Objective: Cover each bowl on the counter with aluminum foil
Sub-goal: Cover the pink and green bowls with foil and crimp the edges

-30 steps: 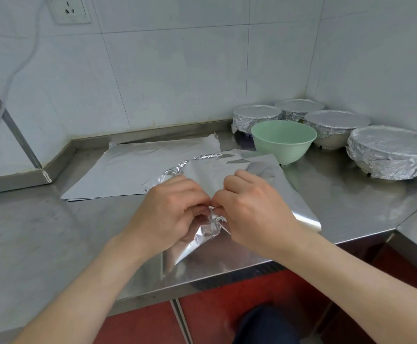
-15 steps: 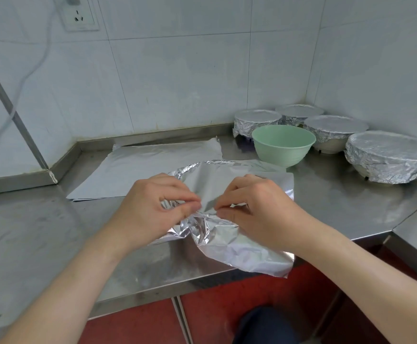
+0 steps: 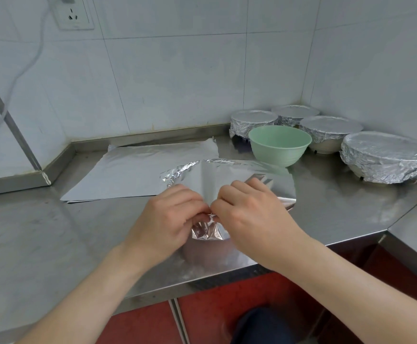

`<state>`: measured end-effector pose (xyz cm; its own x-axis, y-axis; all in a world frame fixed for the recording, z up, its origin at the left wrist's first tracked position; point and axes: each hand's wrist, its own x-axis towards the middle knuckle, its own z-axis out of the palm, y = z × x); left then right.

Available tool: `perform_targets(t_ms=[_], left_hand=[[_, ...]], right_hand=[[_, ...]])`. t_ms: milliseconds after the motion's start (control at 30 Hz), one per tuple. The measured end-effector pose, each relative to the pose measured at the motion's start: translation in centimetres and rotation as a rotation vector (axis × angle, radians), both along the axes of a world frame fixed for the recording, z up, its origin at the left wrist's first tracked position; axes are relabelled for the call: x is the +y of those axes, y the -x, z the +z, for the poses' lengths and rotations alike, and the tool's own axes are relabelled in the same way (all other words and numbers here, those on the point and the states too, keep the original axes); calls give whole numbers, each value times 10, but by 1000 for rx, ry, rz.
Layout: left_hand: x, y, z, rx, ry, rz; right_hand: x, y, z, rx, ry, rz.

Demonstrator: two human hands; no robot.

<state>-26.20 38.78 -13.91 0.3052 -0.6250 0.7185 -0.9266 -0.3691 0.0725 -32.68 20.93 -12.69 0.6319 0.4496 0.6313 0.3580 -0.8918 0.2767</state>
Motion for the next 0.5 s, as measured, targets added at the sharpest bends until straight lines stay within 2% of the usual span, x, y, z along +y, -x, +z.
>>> perform_targets(t_ms=[100, 200, 367, 500], left_hand=[[-3, -1, -3, -40, 41, -10], [-3, -4, -1, 7, 86, -50], [8, -13, -3, 217, 156, -85], [17, -18, 3, 444, 214, 10]], right_hand=[[5, 4, 4, 12, 21, -50], [13, 9, 7, 94, -31, -106], [21, 10, 15, 245, -209, -157], [-6, 8, 44, 529, -432, -74]])
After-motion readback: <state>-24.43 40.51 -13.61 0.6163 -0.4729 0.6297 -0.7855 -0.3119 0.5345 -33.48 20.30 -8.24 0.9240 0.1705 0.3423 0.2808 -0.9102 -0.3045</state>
